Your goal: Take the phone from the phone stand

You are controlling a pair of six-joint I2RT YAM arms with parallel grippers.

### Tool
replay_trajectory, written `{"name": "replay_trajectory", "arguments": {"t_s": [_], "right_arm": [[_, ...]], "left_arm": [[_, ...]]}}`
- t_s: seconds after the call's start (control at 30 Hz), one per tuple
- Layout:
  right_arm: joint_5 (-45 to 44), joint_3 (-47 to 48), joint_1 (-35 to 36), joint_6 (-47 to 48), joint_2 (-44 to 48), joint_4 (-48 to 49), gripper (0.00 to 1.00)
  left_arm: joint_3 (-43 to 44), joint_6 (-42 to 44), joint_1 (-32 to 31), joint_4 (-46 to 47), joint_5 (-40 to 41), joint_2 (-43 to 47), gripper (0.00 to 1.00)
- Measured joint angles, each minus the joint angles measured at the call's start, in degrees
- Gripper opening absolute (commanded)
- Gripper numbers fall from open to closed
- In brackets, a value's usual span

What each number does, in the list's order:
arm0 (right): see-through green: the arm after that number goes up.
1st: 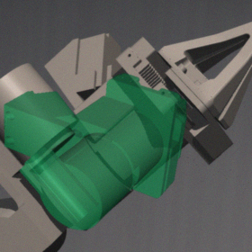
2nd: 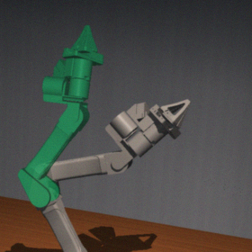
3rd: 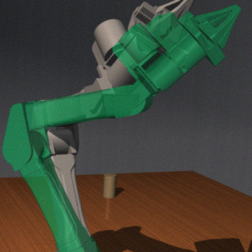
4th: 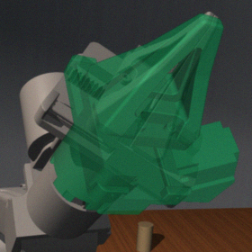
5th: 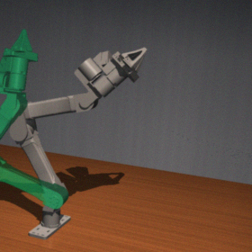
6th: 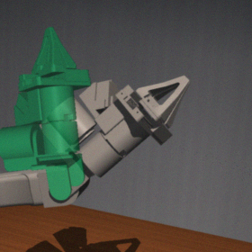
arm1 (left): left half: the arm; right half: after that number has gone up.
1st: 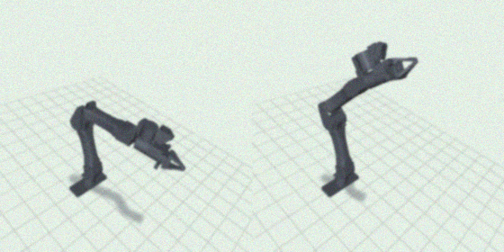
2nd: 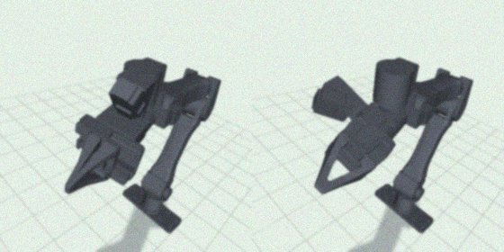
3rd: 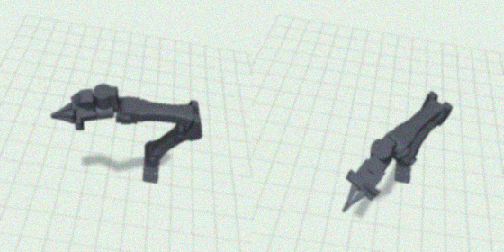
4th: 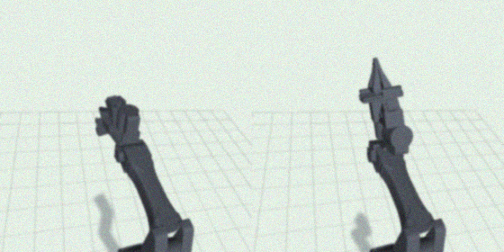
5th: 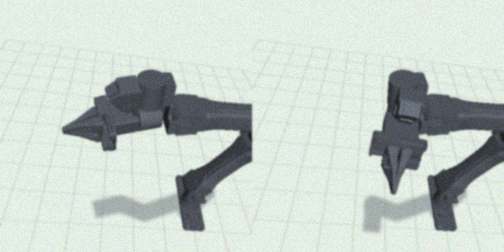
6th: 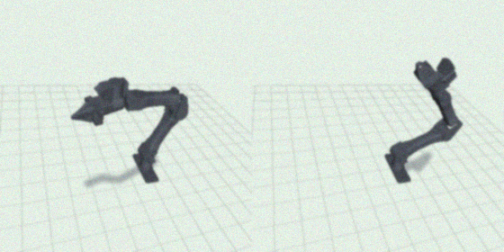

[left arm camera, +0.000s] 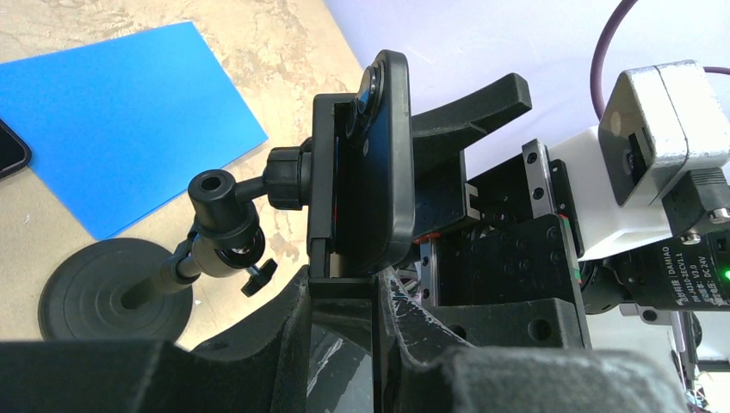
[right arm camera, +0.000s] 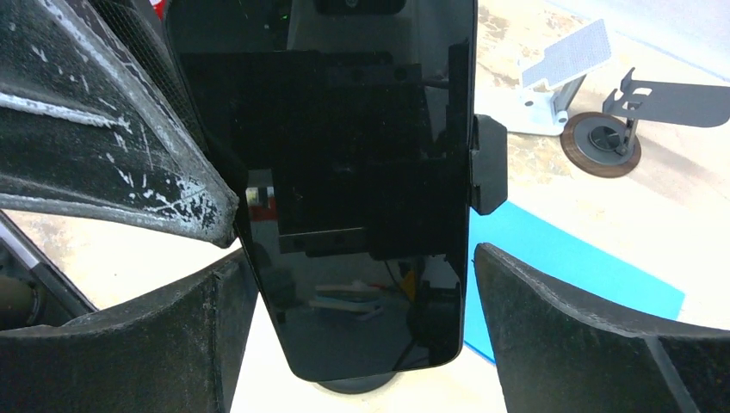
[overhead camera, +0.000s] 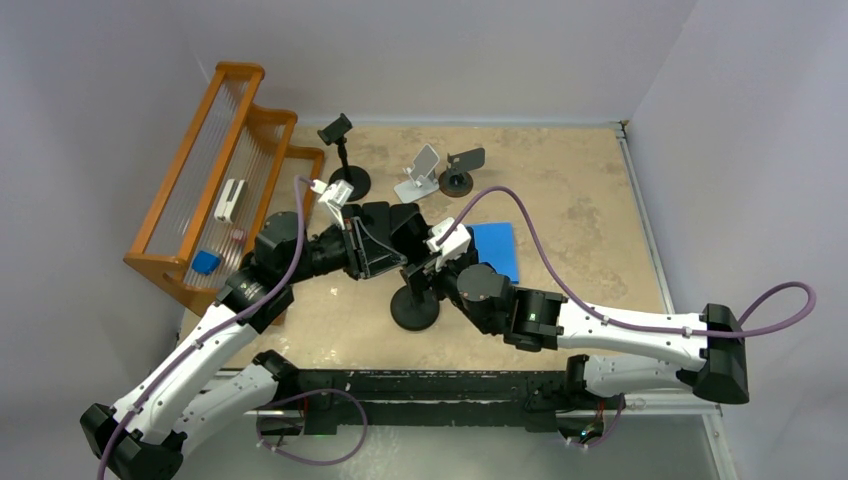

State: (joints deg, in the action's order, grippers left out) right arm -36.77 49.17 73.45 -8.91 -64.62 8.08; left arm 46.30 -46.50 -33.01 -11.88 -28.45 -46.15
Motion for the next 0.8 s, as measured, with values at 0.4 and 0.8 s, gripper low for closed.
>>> {"name": "replay_trajectory", "arguments": {"t_s": [0.4,0.8], "right_arm": [[0.37,0.0,0.0,2.89,-0.5,2.78,0.3],[6.82,-1.53,-1.95,-1.29,4.9,-1.95,0.0]], "left_arm": [[0.0,0.2,0.0,0.04,-0.33,0.07,0.0],[-3.93,3.78,-0.52,5.66,-1.55,2.21,0.0]]}}
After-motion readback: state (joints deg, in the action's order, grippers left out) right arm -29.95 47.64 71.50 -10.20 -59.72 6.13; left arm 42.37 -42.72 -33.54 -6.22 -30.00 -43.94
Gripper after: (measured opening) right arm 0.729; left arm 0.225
